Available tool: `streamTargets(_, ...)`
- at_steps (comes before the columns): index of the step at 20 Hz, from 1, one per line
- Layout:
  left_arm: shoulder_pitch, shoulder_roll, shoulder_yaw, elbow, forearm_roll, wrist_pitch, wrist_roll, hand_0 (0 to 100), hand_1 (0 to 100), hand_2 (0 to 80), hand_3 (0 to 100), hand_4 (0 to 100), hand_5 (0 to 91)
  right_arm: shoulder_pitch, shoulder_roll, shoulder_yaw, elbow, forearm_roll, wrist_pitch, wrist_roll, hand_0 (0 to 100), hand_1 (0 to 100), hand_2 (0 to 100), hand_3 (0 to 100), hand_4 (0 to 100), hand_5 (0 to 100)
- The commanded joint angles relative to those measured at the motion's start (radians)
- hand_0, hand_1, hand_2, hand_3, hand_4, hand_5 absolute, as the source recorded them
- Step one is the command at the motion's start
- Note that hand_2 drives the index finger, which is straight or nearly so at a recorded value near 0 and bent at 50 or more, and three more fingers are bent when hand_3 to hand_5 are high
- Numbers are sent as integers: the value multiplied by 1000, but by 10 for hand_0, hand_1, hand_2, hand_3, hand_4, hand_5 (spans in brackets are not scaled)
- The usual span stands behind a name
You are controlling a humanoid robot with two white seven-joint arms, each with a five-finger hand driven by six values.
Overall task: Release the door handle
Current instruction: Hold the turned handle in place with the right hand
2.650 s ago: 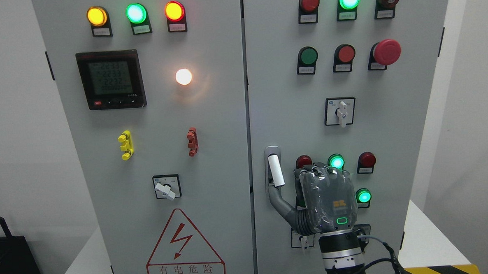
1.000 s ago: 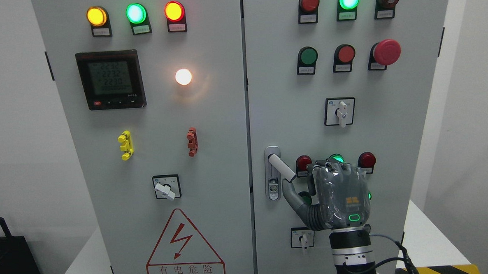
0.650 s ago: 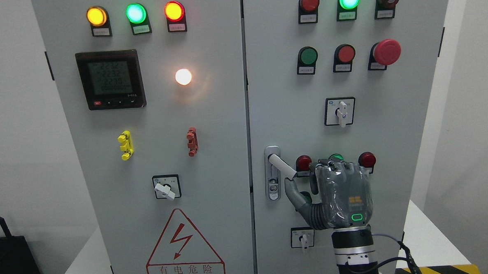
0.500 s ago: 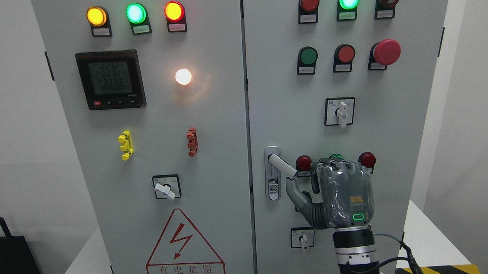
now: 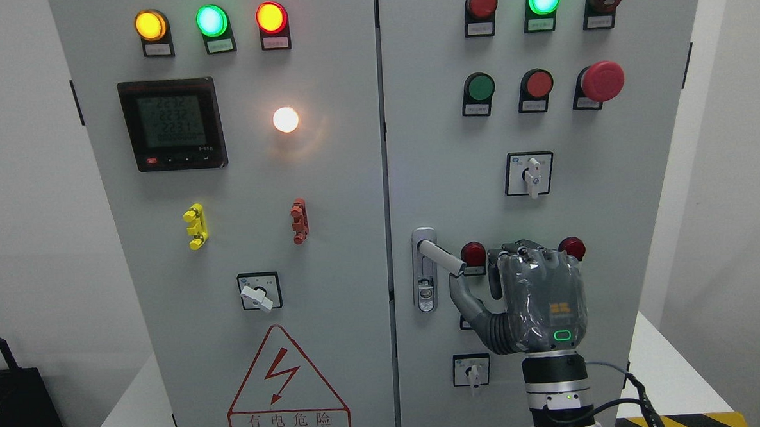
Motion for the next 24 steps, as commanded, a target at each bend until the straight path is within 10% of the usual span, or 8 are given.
streamTargets(1, 0, 0, -14, 20, 0, 0, -1, 120, 389, 0, 0, 0, 0, -5, 0, -5, -2, 0, 1, 0, 382, 496, 986, 1000, 927, 994)
streamTargets(24, 0, 0, -14, 20, 0, 0, -1, 120, 389, 0, 0, 0, 0, -9, 0, -3, -3, -17, 1, 1, 393, 487, 986, 1000, 932, 995)
